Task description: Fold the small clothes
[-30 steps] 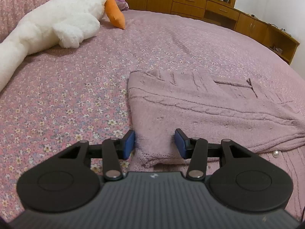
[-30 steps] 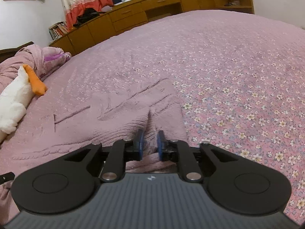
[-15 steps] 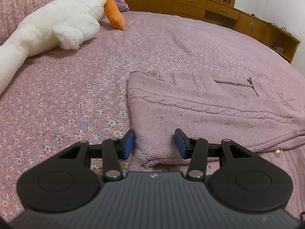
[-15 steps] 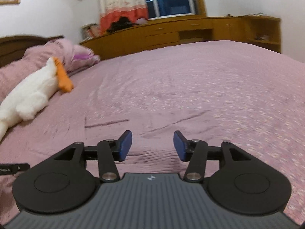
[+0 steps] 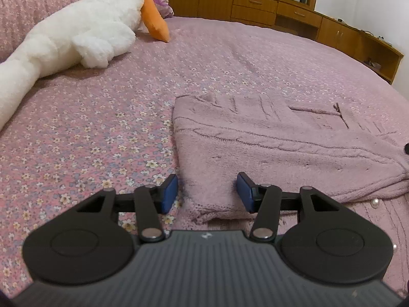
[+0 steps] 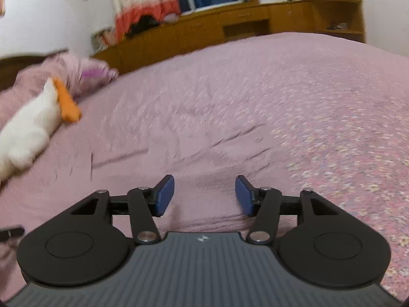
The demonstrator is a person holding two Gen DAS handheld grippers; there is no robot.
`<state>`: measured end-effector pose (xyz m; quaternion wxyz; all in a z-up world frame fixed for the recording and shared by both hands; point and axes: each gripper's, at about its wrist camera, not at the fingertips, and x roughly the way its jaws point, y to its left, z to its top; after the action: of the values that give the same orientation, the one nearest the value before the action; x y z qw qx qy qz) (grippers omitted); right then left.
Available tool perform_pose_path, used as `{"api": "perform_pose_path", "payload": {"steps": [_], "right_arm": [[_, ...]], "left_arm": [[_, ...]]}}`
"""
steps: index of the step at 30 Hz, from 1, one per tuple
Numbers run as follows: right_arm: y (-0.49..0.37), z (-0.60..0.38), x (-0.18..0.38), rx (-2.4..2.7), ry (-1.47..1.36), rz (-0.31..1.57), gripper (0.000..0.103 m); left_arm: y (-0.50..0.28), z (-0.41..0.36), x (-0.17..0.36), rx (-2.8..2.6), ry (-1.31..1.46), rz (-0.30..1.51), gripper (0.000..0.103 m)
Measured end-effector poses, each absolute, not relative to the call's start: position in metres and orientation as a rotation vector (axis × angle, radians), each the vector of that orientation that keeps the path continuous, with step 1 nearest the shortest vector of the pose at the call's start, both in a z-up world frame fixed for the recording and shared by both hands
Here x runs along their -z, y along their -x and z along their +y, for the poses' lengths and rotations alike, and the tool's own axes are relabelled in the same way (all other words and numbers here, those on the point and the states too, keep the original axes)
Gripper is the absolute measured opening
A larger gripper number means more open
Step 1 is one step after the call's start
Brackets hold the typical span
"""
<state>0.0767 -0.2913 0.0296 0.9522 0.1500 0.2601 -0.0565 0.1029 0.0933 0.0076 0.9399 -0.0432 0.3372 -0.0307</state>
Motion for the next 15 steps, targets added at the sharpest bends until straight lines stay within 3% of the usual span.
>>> {"api": "perform_pose_path", "payload": {"steps": [9,10,11,13,15], "right_arm": [[-0.074,-0.301,-0.019,0.141,-0.260,0.579,0.063],[-0.076,-0.295,-0.019,0.117,-0.239,0.585,0.060],[-0.076,-0.288,-0.019,0.104,-0.211,0.593,0.056],[-0.079,-0.274,-0.023,0.116,-0.120,0.578,0.016],[-0.079,-0.265,-0.029,0.137,-0.055,0.550,0.007]], "left_arm": [[-0.107,0.092,-0.007,0.060,0.086,0.683,0.052],[-0.108,0.092,-0.007,0.060,0.088,0.683,0.052],[-0.108,0.092,-0.007,0.060,0.089,0.684,0.052],[-0.109,0.092,-0.008,0.060,0.088,0.685,0.052],[-0.108,0.093,-0.009,0.061,0.090,0.683,0.052]]}}
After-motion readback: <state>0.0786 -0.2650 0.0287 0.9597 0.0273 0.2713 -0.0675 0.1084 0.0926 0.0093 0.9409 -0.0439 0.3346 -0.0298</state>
